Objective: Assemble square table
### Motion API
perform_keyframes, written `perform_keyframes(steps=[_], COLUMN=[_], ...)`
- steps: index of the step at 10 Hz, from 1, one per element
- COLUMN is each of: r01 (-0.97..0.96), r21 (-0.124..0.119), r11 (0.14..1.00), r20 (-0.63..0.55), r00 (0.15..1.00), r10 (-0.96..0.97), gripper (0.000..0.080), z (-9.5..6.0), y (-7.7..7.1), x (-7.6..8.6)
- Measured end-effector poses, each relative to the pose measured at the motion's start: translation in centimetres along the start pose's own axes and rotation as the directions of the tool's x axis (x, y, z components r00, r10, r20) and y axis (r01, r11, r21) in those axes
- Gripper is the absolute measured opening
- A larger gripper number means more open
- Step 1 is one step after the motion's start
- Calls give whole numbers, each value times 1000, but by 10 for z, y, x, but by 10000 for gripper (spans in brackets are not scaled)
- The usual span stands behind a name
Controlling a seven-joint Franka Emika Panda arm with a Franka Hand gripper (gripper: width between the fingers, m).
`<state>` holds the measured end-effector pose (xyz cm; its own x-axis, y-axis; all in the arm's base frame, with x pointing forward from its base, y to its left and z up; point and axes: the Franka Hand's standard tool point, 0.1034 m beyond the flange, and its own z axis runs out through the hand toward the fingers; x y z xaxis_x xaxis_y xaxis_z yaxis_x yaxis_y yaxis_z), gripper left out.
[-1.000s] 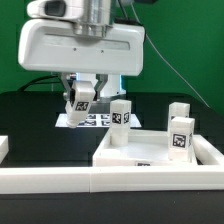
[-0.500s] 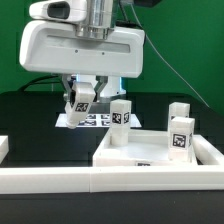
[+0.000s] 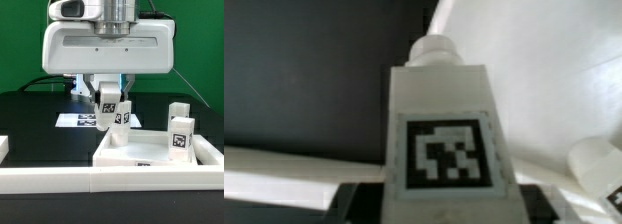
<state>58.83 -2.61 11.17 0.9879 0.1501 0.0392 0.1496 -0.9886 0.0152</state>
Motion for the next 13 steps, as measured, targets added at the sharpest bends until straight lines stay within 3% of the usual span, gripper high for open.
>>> perform_keyframes(steps=[2,4,7,8,12,13], r01=[1,8,-22,-35,-41,-64], r21=[-6,-71,-116,-106,-104,-89], r11=[1000,997,993,994,994,994], r20=[-15,-162,-307,-306,-302,-300], r00=[1000,987,952,952,953,953], r10=[-1,-19,-15,1,8,35], gripper=[288,288,288,288,288,288], z=[0,0,-9,-7,-5,-1], y=[2,13,19,16,17,13], x=[2,5,16,16,15,14])
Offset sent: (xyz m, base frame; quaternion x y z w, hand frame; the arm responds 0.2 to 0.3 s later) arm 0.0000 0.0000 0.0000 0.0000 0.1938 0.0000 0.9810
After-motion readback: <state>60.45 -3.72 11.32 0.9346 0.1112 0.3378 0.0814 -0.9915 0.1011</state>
